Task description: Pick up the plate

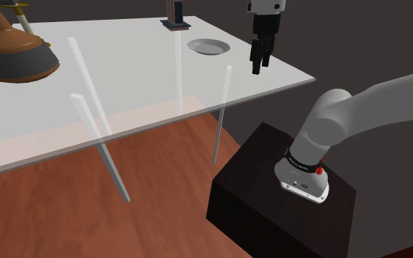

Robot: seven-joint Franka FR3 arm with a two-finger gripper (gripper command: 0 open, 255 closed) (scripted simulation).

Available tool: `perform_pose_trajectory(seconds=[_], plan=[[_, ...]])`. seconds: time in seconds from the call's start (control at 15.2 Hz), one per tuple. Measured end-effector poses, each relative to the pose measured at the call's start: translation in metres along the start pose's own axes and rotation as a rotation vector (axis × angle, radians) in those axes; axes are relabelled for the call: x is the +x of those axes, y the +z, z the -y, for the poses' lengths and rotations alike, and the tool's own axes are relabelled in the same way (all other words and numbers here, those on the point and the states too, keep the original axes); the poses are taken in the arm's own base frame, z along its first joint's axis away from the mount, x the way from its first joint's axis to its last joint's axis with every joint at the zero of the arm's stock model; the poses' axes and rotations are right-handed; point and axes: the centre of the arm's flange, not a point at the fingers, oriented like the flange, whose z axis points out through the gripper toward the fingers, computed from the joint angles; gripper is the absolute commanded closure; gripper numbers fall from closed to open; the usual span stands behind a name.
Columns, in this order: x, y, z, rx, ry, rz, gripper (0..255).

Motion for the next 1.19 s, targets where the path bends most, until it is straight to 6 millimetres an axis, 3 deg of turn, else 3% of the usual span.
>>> perform_pose_trajectory(seconds=[0.26, 0.53, 1.19], plan=[[0.012, 0.004, -0.008, -0.078, -0.069, -0.03, 0], [0.04, 0.007, -0.021, -0.227, -0.2, -0.086, 0], [0.115, 0.0, -0.03, -0.613, -0.542, -0.234, 0]])
